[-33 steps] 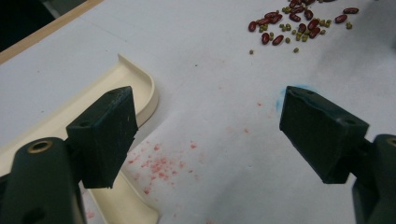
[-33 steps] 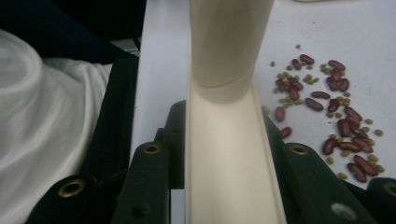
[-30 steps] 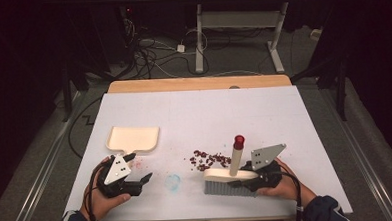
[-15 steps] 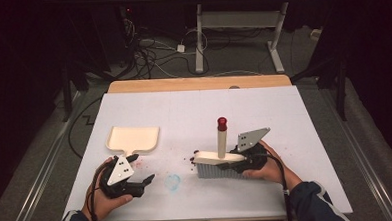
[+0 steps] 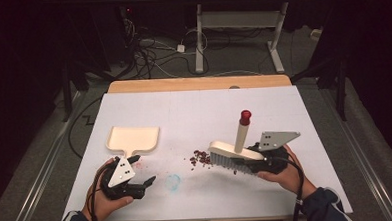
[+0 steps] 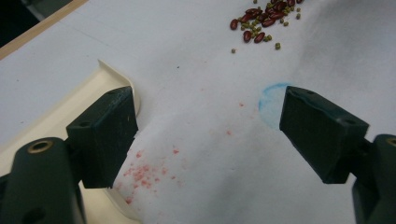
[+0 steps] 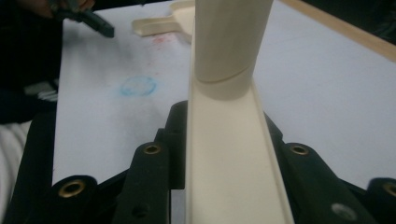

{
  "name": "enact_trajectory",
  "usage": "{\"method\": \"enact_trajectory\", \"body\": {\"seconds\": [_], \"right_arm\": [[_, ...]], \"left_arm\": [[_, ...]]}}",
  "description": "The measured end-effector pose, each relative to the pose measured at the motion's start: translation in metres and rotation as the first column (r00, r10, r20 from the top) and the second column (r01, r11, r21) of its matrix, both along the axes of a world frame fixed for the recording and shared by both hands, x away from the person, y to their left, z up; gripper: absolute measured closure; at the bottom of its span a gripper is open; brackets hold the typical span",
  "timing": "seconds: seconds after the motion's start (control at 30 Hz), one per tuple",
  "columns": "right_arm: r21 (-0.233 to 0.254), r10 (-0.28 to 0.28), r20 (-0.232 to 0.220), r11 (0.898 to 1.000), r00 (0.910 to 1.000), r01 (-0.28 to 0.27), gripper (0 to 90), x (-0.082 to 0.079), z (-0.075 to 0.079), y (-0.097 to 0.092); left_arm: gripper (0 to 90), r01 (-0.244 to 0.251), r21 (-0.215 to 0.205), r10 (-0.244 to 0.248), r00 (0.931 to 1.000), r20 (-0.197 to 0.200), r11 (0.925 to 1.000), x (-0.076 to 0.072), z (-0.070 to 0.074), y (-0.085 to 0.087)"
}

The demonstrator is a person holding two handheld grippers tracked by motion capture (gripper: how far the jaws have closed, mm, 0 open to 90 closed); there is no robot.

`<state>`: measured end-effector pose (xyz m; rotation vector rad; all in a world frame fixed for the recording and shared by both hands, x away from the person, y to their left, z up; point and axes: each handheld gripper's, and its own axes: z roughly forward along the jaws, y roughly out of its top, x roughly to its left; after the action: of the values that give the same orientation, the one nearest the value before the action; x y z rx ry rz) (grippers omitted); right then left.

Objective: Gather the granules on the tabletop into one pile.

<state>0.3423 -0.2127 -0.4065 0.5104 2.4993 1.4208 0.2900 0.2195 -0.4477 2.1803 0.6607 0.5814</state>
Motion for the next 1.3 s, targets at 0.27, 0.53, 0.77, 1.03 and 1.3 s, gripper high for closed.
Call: {"method": "enact_trajectory", "body": {"seconds": [0.27,0.53,0.77,1.03,1.3], "right_arm": [[-0.026,-0.325,0.086,0.944,0.9418,0.328,67.9,-0.019,-0.013,-0.01],[-0.072,-0.571,0.083,0.814,0.8166,0.577,67.8,-0.017,-0.034,-0.004],[-0.103,-0.639,0.069,0.759,0.7659,0.643,67.8,-0.029,-0.04,0.024],[-0.119,-0.679,0.135,0.712,0.7219,0.692,67.5,-0.027,-0.05,0.074],[-0.044,-0.723,0.145,0.677,0.6752,0.735,67.6,-0.025,-0.053,0.096]], "left_arm": [[18.3,0.016,0.037,-0.017,0.9997,0.016,0.9992,-0.001,-0.001,-0.005],[18.4,0.009,0.026,-0.009,0.9999,0.008,0.9996,-0.001,-0.001,-0.003],[19.6,-0.013,0.019,0.013,0.9998,0.012,0.9997,-0.001,0.0,-0.003],[19.9,0.006,0.043,-0.006,1.0,0.003,0.9991,0.0,-0.004,-0.006],[19.9,0.009,0.024,-0.009,1.0,0.003,0.9997,0.001,-0.003,-0.003]]}}
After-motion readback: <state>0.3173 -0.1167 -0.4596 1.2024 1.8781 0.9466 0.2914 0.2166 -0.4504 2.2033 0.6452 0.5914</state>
